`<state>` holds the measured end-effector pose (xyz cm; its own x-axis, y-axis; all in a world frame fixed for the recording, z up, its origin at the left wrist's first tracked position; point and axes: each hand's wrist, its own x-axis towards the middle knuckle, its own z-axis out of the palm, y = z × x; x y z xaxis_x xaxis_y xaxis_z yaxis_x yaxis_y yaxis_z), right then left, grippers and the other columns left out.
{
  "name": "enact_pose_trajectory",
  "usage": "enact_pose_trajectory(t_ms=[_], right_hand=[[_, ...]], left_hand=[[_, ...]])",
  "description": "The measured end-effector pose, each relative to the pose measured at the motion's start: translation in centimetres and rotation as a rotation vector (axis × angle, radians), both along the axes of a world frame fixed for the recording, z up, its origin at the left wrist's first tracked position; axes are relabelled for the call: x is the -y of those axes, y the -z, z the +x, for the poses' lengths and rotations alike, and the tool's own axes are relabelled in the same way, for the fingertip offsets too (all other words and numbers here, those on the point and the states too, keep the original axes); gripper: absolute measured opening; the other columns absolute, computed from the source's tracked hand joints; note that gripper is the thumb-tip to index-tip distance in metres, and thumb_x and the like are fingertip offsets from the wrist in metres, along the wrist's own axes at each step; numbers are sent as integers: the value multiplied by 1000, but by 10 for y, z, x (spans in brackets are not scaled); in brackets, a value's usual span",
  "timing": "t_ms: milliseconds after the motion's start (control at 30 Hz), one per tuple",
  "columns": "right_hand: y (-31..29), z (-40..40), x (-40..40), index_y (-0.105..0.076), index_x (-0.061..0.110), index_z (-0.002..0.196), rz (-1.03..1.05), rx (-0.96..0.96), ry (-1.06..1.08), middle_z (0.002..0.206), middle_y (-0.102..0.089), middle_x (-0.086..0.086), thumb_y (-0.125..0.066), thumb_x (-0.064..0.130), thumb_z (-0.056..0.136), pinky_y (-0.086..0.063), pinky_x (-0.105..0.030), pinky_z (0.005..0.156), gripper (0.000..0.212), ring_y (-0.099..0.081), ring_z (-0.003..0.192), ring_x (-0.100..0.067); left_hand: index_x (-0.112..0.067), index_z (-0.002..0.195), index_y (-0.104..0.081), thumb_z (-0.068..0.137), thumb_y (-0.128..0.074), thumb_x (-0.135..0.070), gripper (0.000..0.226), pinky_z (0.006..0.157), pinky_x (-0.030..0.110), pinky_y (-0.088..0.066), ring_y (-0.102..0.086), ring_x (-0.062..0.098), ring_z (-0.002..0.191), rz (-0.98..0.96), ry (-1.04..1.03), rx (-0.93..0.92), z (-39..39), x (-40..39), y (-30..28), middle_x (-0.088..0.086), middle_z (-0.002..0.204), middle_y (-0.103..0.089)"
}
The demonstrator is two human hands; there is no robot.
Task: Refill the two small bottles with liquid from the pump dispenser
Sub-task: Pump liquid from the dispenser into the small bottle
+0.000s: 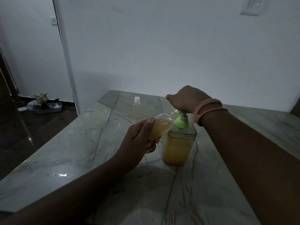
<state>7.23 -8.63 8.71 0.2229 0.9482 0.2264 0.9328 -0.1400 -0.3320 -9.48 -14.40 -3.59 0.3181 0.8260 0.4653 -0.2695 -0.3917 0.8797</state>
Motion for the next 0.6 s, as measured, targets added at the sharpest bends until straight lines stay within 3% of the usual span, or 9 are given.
enact_pose_trajectory(t_ms=[200, 300, 433, 600], right_hand=[[9, 3, 2, -50, 13, 60, -4, -147, -22, 62, -56, -5, -48, 36, 85, -28, -26, 49, 34, -49, 57, -20], [6, 2, 4, -50, 13, 63, -17, -115, -17, 66, -56, -6, -43, 41, 87, -32, -28, 53, 37, -51, 61, -21], [1, -2, 2, -45, 17, 65, 48, 12, 12, 71, -53, -5, -43, 50, 85, -44, -32, 68, 39, -56, 75, -26], [11, 3, -3, -55, 13, 64, 35, -128, 7, 64, -60, -6, -49, 42, 85, -32, -26, 51, 36, -56, 62, -21]], left_hand=[[-1, 113, -61, 105, -39, -38, 44, 44, 21, -38, -44, 8, 47, -2, -4, 7, 1, -2, 1, 0, 60, -57], [0, 116, -60, 105, -40, -40, 46, 44, 21, -39, -44, 8, 47, -10, -3, -2, 1, 0, 0, 0, 60, -58], [-1, 116, -60, 103, -41, -40, 45, 43, 21, -39, -44, 8, 47, -2, 10, 14, 0, 1, -1, 0, 61, -59], [-4, 114, -61, 104, -41, -38, 42, 44, 21, -39, -45, 8, 46, -13, 5, 12, 1, -3, 1, 0, 61, -59]])
